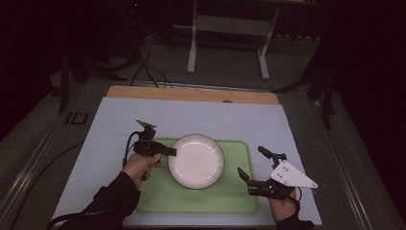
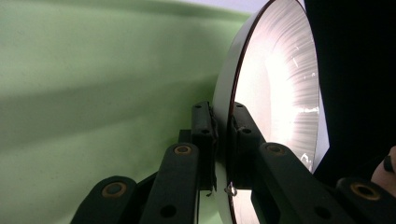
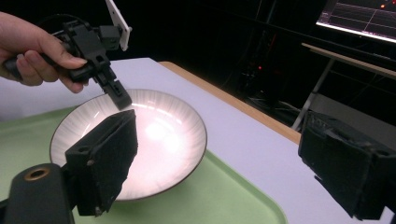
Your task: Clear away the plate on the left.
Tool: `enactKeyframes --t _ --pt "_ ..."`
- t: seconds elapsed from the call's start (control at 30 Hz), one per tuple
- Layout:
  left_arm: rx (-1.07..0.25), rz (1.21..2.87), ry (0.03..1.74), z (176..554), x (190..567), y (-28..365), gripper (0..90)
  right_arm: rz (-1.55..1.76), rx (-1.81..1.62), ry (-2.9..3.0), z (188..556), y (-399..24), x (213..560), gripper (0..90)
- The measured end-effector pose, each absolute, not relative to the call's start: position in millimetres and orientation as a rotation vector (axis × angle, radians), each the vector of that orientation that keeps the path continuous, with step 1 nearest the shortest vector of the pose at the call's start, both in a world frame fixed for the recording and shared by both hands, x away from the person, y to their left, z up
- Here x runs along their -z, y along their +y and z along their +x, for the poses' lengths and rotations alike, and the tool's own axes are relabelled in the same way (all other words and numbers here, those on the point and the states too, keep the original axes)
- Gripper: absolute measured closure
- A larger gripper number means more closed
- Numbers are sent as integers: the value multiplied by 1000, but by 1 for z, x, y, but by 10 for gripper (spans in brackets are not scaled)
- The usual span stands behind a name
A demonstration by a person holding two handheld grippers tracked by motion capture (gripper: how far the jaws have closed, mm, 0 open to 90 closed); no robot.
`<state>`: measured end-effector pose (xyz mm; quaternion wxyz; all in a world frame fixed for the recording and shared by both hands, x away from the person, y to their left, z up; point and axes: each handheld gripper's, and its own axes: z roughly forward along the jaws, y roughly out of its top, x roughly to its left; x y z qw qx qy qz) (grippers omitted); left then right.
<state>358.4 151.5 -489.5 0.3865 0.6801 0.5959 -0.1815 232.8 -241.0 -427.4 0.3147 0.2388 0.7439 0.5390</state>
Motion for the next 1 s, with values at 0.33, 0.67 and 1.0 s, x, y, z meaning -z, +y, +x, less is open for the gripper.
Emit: enactKeyframes --t 0.33,0.67,1.0 --pt "467 1743 1539 354 498 148 831 627 -1420 1964 233 -241 428 116" --pt "486 1737 1567 351 508 145 826 629 -1421 1967 234 -240 429 116" --pt "459 1746 1611 349 520 145 826 622 -1416 1979 234 -239 429 117"
